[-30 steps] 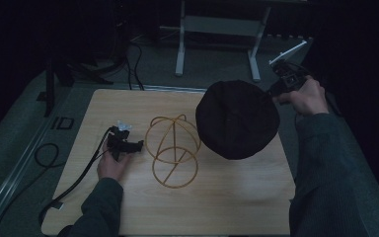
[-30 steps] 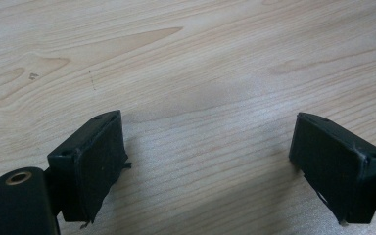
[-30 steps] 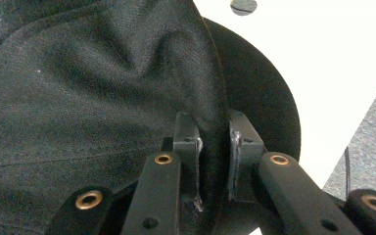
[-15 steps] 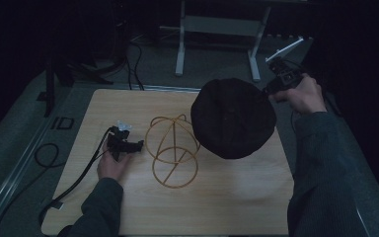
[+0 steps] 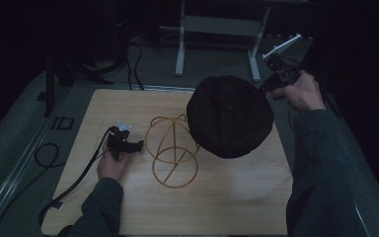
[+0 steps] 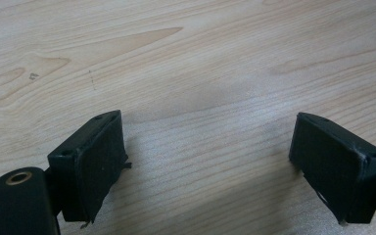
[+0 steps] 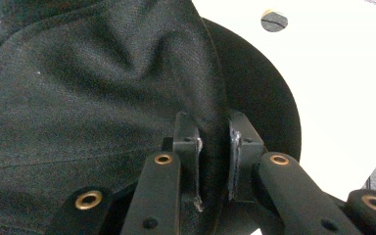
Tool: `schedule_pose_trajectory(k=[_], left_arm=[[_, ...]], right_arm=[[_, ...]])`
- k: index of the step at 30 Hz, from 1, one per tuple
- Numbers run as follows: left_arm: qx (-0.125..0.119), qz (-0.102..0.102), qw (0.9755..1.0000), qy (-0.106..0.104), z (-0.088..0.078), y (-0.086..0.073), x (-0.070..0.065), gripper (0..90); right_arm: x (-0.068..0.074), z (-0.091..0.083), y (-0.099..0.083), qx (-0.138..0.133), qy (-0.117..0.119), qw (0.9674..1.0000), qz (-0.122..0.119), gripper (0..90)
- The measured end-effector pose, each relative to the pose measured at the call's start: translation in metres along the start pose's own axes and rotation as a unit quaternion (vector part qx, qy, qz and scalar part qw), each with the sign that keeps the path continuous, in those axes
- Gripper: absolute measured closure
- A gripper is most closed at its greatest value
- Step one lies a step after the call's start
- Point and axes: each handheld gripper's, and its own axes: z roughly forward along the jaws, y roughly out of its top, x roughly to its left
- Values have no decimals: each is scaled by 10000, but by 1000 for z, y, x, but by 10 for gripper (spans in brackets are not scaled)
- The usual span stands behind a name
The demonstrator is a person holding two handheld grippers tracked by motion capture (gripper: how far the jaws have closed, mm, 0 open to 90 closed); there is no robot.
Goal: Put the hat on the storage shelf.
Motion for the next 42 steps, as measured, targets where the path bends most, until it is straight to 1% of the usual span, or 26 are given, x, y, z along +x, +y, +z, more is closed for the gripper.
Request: schedule_pose_trajectory(k=[11,15,21,25,32,36,42], left_arm=[[0,0,10000,-1,0,0,0,130],[0,0,10000,-1,0,0,0,130],[0,-1,10000,-1,0,0,0,130],[1,0,10000,0,0,0,0,130],[-7,-9,10000,1,0,0,0,130],[-3,-4,10000,0,0,0,0,130],[-3,-5,10000,0,0,0,0,130]], right_arm=[[9,-4,6,-53,67,9999,-81,781],[12,-3,8,-113,142,9998,-125,780],[17,-1,11,-71,236,9996,-152,781],[20,1,14,-97,242,9994,-205,780],[24,3,18,-155,256,9994,-182,780],[29,3,22,-169,303,9991,-235,780],[34,3,25,-250,335,9989,-229,780]])
